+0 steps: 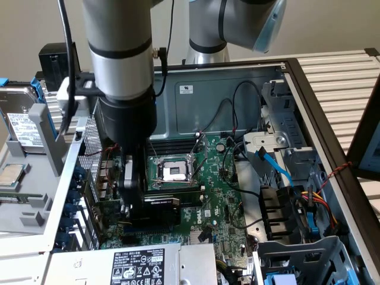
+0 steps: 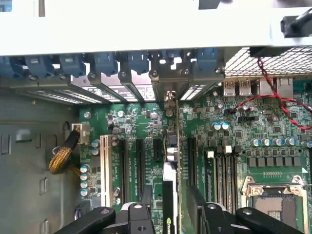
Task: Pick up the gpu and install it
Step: 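Insert the gpu into the slot, then press down on the gpu until it lock into place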
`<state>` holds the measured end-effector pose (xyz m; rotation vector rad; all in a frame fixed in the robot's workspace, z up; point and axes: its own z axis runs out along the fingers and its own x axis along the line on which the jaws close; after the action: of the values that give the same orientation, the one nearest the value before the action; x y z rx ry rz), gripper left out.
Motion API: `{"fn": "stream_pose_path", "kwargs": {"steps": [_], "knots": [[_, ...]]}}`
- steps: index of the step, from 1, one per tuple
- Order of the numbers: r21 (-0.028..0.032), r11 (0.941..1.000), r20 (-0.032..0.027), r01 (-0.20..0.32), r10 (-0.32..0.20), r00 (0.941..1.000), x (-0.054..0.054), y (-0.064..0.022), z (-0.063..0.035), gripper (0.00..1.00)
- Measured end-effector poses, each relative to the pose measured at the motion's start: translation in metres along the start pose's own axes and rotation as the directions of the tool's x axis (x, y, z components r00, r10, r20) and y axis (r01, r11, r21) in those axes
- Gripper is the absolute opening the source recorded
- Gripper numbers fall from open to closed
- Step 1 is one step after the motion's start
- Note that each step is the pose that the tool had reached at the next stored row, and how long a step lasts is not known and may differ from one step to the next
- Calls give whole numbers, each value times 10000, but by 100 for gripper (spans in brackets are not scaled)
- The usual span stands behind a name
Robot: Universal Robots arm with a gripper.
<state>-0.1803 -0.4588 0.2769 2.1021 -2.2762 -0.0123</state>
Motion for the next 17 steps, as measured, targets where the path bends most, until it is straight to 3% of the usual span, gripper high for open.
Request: {"fn": "stream_pose_path", "kwargs": {"steps": [5, 17], "knots": [[4, 10000, -27, -1, 1, 10000, 6, 10, -216, 42], [8, 10000, -26, -1, 1, 10000, 6, 11, -220, 42]]}}
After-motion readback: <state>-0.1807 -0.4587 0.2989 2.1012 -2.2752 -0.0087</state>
